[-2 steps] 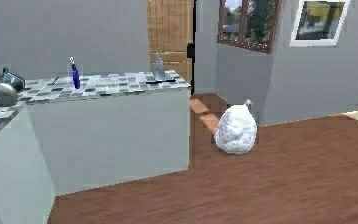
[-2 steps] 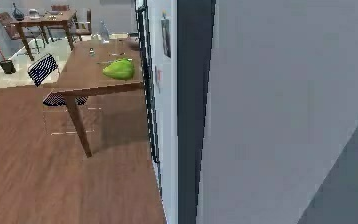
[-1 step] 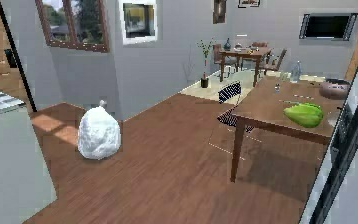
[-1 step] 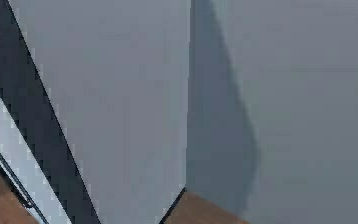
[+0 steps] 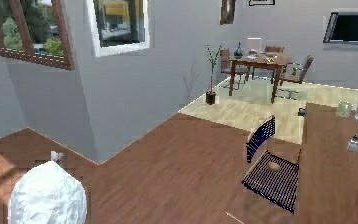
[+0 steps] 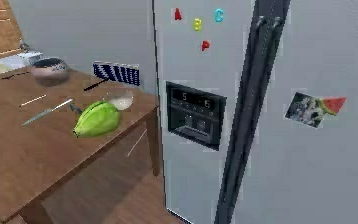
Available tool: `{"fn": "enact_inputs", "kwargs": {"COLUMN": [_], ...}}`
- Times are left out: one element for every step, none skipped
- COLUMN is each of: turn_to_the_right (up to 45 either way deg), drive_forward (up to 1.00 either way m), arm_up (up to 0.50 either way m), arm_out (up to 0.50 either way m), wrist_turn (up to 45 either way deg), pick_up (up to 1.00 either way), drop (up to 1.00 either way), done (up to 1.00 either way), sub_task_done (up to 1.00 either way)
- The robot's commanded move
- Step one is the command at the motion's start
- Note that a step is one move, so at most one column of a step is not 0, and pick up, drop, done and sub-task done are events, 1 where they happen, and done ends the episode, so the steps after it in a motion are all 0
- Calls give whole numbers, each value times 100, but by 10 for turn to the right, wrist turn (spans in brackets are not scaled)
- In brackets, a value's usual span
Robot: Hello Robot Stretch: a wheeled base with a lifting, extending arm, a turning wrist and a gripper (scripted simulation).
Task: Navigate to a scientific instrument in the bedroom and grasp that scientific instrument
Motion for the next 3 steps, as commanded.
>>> {"fn": "enact_inputs", "kwargs": {"turn_to_the_right": [0, 0, 90], "drive_forward": [100, 30, 0], "arm_up": [0, 0, 0], "arm_out": [0, 0, 0], "wrist_turn": [0, 0, 0], "pick_up": [0, 0, 0], "drop": [0, 0, 0], "done": [0, 0, 0], "sub_task_done": [0, 0, 0]}}
